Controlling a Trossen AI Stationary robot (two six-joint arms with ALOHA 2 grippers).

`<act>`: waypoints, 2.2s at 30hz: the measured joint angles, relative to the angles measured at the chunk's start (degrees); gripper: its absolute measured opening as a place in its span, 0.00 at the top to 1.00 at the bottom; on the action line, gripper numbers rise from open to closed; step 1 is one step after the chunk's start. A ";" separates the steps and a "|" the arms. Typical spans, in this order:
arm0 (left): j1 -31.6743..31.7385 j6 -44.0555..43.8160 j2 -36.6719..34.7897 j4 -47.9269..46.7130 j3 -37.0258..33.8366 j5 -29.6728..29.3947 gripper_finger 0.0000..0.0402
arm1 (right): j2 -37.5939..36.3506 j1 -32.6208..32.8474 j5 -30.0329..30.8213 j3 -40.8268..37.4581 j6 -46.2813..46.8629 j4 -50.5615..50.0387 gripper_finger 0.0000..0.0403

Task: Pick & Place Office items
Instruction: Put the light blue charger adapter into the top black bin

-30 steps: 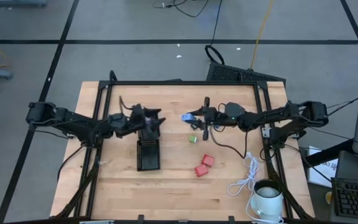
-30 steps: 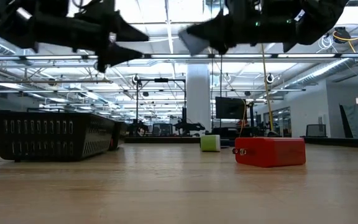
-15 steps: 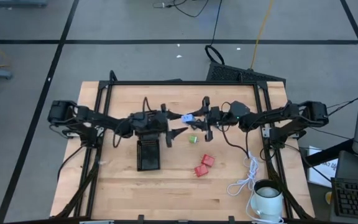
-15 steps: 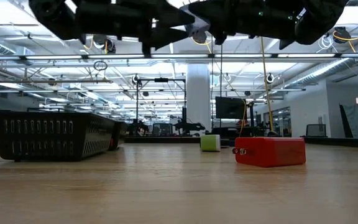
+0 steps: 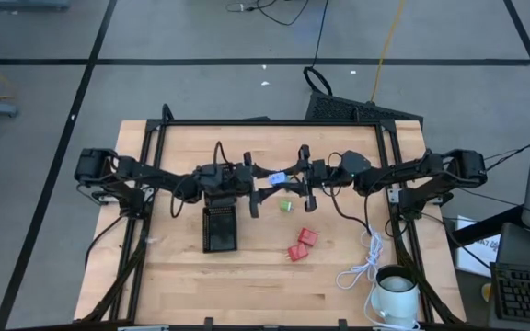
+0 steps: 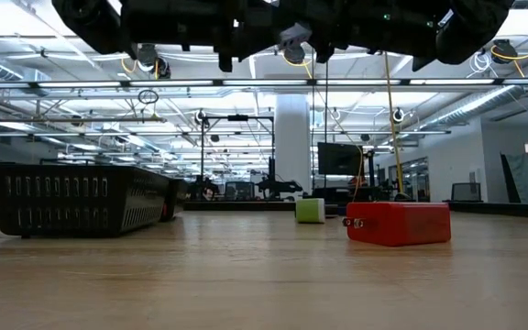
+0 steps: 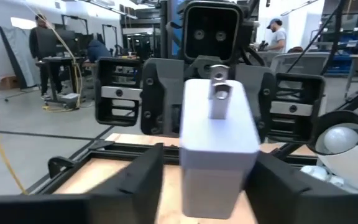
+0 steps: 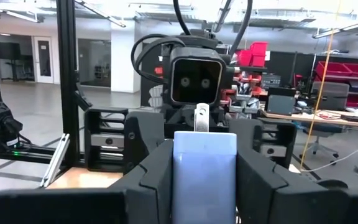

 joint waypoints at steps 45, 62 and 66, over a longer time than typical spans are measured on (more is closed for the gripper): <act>-13.78 -17.80 -23.28 -10.60 -37.59 -47.18 0.72 | -10.75 -3.69 0.46 -0.04 0.88 -34.14 0.39; -1.68 -18.26 -23.29 -12.79 -38.69 -37.38 0.72 | -10.75 -3.69 7.65 -8.63 1.46 -18.69 0.40; 1.64 -20.57 -23.27 -13.38 -38.69 -31.78 0.72 | -10.75 -3.69 7.65 -8.63 1.35 -18.68 0.40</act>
